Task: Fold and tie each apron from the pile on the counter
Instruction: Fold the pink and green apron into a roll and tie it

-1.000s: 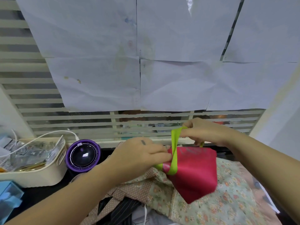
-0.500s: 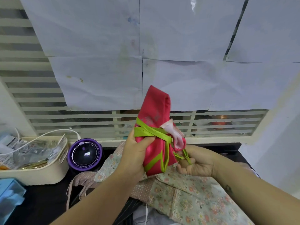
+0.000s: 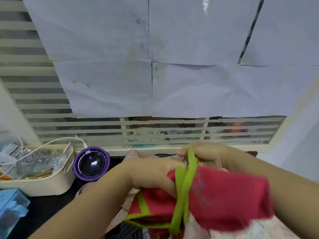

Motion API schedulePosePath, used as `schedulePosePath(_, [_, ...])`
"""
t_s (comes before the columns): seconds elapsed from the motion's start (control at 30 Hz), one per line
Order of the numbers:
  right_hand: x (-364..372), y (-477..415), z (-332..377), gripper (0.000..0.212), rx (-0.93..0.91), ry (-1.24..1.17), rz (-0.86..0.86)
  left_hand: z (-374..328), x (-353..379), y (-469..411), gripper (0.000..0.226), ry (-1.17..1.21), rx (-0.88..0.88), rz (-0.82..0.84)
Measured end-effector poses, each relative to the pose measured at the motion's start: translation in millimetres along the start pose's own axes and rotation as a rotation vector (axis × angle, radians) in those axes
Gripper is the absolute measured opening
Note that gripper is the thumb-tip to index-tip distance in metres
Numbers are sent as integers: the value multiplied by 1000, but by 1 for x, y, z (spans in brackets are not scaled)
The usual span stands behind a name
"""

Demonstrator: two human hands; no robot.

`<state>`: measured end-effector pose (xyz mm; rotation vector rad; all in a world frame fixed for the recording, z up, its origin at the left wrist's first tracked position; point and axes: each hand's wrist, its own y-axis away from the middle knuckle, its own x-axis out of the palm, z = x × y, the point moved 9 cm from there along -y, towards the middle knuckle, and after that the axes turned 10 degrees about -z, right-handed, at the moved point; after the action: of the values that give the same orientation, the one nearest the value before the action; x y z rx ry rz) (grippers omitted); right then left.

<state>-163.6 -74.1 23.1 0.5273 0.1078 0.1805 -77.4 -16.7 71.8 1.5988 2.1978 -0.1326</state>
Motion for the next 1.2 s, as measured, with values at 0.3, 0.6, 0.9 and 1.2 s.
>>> schedulePosePath(0.3, [22, 41, 78, 6, -307, 18, -117, 62, -16, -24, 18, -593, -222, -90])
schedulePosePath(0.6, [-9, 64, 93, 37, -641, -248, -429, 26, -66, -7, 35, -728, -102, -544])
schedulePosePath(0.9, [12, 74, 107, 29, -605, -181, -307, -8, -84, 1, 56, -565, 46, -702])
schedulePosePath(1.2, [-4, 94, 153, 11, -757, 19, -465, -32, -52, -28, 9, -1218, 132, -603])
